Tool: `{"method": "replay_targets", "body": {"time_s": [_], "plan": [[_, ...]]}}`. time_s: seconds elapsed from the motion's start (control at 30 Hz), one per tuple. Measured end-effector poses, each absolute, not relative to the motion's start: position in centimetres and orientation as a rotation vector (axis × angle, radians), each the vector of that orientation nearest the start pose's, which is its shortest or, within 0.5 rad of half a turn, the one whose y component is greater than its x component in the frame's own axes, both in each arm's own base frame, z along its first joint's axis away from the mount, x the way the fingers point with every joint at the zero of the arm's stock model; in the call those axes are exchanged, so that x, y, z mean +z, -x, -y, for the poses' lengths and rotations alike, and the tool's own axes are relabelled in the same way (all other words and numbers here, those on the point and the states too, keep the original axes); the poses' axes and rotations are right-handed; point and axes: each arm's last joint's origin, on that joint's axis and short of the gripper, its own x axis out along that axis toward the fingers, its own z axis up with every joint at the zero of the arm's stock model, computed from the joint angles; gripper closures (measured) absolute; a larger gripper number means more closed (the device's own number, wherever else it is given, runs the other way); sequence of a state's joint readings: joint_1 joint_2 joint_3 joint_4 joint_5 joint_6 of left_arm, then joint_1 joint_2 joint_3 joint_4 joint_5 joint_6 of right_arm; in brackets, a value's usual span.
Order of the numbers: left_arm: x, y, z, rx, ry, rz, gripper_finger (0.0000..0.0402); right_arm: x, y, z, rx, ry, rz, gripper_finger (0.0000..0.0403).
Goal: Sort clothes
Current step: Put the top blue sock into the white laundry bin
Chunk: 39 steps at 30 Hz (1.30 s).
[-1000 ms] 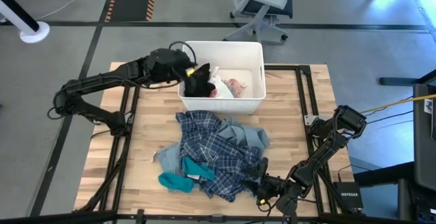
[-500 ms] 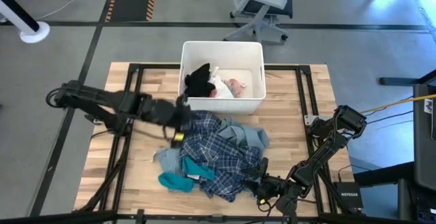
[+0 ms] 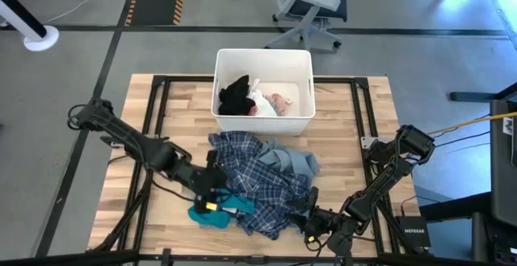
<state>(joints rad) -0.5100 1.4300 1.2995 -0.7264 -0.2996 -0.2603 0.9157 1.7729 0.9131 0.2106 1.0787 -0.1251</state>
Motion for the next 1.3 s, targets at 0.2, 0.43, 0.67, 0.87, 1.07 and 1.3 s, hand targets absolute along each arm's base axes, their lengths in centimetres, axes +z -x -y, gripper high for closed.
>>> {"method": "replay_targets", "body": {"time_s": [0.2,0.43,0.67,0.87,1.07,1.3], "plan": [[28.7,-28.0,15.5,-0.087,-0.141,-0.905,0.019,16.6,-22.9,-25.7,-0.131,0.654,-0.366,0.0171],[25.4,-29.1,17.2,-0.091,-0.187,-0.997,0.019,16.6,-22.9,-25.7,-0.129,0.654,-0.366,0.0171],[24.3,-29.3,18.6,-0.133,-0.17,-1.0,0.019,16.6,-22.9,-25.7,-0.129,0.654,-0.367,0.0171],[24.0,-29.5,18.7,-0.098,-0.191,-0.987,0.019,16.6,-22.9,-25.7,-0.129,0.654,-0.366,0.0171],[23.1,-29.9,18.9,-0.079,-0.206,-0.996,0.0193,16.6,-22.9,-25.7,-0.129,0.652,-0.365,0.0171],[22.7,-30.1,18.9,-0.078,-0.245,-1.002,0.029,16.6,-22.9,-25.7,-0.129,0.652,-0.365,0.0171]]}}
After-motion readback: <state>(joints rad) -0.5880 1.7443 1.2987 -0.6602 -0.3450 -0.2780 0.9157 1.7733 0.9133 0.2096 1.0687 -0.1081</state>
